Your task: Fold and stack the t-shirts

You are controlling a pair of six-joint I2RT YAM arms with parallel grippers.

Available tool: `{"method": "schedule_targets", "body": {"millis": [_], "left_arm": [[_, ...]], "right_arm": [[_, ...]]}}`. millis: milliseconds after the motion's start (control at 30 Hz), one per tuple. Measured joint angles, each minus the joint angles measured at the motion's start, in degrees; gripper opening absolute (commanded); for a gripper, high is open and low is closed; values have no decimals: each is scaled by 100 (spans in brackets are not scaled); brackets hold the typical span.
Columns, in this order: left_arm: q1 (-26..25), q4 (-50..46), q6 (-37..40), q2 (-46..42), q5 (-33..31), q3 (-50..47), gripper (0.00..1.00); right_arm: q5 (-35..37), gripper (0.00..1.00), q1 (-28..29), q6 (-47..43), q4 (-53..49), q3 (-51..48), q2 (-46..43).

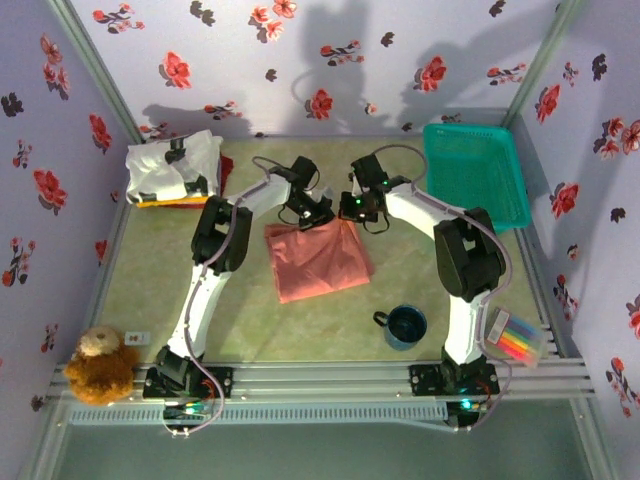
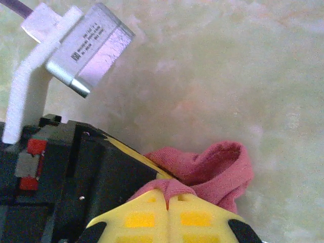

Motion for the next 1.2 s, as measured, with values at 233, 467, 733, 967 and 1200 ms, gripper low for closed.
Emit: {"method": "schedule_targets", "body": {"millis": [233, 467, 733, 967, 1200], "left_arm": [[9, 44, 0, -11, 17, -28, 0], [22, 57, -4, -11, 37, -44, 0], [122, 42, -2, -48, 61, -79, 8], [337, -461, 24, -258, -328, 76, 31], [723, -1071, 260, -1051, -960, 42, 43]], "right_arm": [[-175, 0, -83, 216, 63, 227, 306], [-540, 0, -234, 542, 256, 393, 863], [-704, 0, -289, 708, 144, 686, 1200], [-688, 0, -289, 704, 409, 396, 1106], [-686, 0, -289, 671, 560, 212, 1012]]}}
